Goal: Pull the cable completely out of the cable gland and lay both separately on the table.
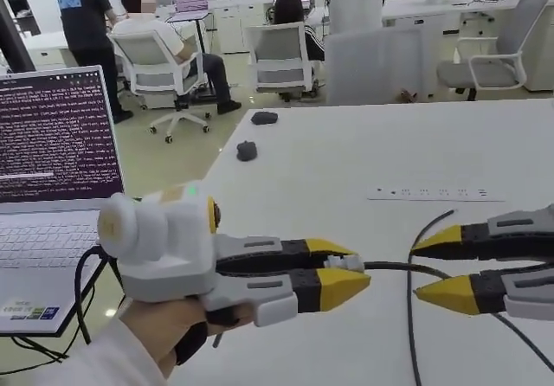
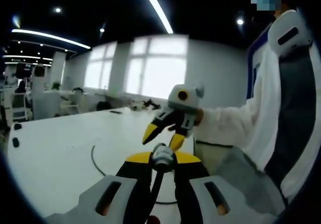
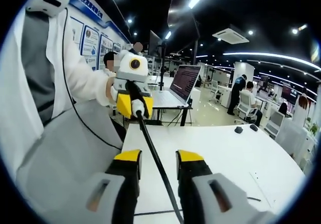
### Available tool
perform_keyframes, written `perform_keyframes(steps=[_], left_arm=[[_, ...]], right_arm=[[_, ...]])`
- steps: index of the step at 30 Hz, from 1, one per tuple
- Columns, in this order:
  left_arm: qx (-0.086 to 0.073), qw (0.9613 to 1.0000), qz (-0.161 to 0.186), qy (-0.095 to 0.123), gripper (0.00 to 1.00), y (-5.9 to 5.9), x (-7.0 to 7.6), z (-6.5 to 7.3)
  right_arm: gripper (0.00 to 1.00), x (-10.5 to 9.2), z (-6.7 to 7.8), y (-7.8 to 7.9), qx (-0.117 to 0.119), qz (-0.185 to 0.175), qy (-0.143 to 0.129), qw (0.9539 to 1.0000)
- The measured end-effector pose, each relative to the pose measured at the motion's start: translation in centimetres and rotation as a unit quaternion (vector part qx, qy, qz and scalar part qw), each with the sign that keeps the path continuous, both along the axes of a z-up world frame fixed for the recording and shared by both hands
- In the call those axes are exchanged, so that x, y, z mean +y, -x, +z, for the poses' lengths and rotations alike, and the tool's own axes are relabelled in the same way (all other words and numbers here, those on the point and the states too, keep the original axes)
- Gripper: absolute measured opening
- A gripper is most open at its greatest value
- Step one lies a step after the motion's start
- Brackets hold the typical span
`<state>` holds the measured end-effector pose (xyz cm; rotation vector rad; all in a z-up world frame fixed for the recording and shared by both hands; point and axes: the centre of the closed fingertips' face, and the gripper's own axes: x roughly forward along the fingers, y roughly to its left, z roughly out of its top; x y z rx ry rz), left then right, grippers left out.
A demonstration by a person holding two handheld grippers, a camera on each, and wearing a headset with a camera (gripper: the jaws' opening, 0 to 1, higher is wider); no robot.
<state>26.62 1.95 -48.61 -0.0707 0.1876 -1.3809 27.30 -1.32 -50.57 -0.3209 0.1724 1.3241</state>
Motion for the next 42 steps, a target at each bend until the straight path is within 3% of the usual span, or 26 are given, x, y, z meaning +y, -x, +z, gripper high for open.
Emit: perform_keyframes(steps=[7, 17, 35, 42], left_arm=[[0.002, 1.0000, -0.007, -0.001, 0.16, 0.2, -0.6, -0.1], [0.004, 0.9999, -0.009, 0.000, 0.16, 0.4, -0.8, -0.2], [0.007, 1.0000, 0.000, 0.002, 0.17, 0.3, -0.1, -0.4], [0.010, 0.9999, 0.010, 0.008, 0.17, -0.1, 1.0, -0.3]], right_arm=[[0.25, 1.5, 1.2, 0.9, -0.019, 0.028, -0.009, 0.9994], [0.07, 2.4, 1.1, 2.0, -0.022, 0.068, -0.012, 0.9974], [0.05, 3.0, 0.4, 1.8, -0.021, 0.077, -0.004, 0.9968], [0.05, 1.7, -0.1, 1.0, -0.016, 0.056, 0.000, 0.9983]])
